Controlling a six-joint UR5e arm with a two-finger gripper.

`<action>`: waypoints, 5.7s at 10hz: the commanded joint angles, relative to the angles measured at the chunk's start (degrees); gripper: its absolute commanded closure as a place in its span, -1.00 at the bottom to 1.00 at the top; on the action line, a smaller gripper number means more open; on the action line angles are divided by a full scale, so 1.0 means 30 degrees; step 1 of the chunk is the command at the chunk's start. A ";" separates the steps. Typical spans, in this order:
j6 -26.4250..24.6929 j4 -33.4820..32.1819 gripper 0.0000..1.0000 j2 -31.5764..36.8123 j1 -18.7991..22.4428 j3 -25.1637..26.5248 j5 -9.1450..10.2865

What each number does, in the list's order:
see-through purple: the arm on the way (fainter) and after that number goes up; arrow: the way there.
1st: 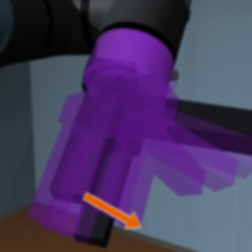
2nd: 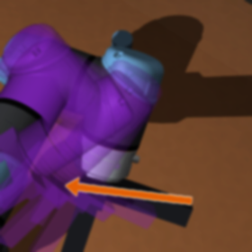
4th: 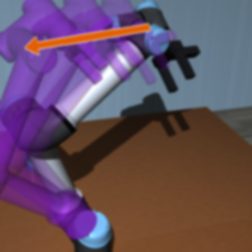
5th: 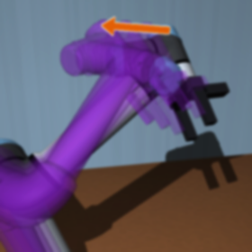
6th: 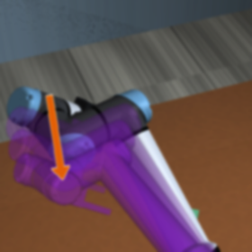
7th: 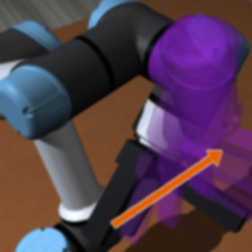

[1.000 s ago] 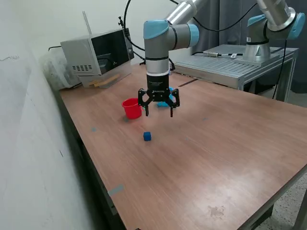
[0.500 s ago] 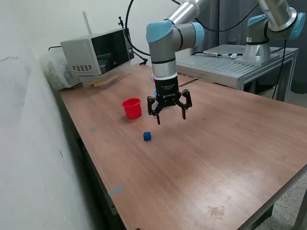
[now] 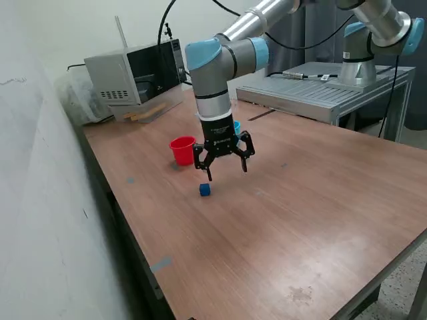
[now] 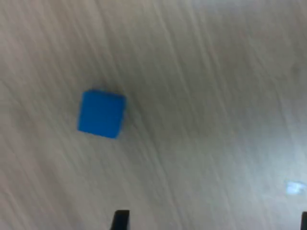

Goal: Place red objects in the red bin, and blue objects in the blue bin.

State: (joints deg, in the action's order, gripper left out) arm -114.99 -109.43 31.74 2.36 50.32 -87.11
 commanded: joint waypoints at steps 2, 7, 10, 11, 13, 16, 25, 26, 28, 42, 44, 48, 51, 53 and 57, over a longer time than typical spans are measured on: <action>0.0041 0.0236 -1.00 -0.1172 -0.0931 -0.1188 -0.0084; -0.0224 0.0148 -1.00 -0.2051 -0.1253 -0.1860 0.0560; -0.0224 0.0089 -1.00 -0.2141 -0.1896 -0.2008 0.0590; -0.0195 0.0089 -1.00 -0.2257 -0.2044 -0.2009 0.0590; -0.0108 0.0060 1.00 -0.2288 -0.2045 -0.1951 0.0531; -0.0166 -0.0172 1.00 -0.2288 -0.1900 -0.2009 0.0532; -0.4537 -0.0176 1.00 -0.0482 -0.1782 -0.1140 -0.1192; -0.6677 -0.0145 1.00 0.1240 -0.1811 0.0871 -0.1197; -1.0109 0.0323 1.00 0.3646 -0.2044 0.3513 -0.1256; -1.5224 -0.4451 1.00 0.9432 -0.7024 1.4191 -0.1051; -1.5195 -0.4510 1.00 0.9431 -0.7230 1.4541 -0.1080; -1.5048 -0.4803 1.00 0.9460 -0.7465 1.5302 -0.1197; -1.5048 -0.4803 1.00 0.9519 -0.7436 1.5686 -0.1168; -1.4932 -0.4803 1.00 0.9606 -0.7378 1.5833 -0.1255; -1.4902 -0.4803 -1.00 1.0394 -0.7115 1.6329 -0.1227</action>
State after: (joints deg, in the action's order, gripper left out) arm -159.78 -123.83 61.16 -19.50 98.27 -90.77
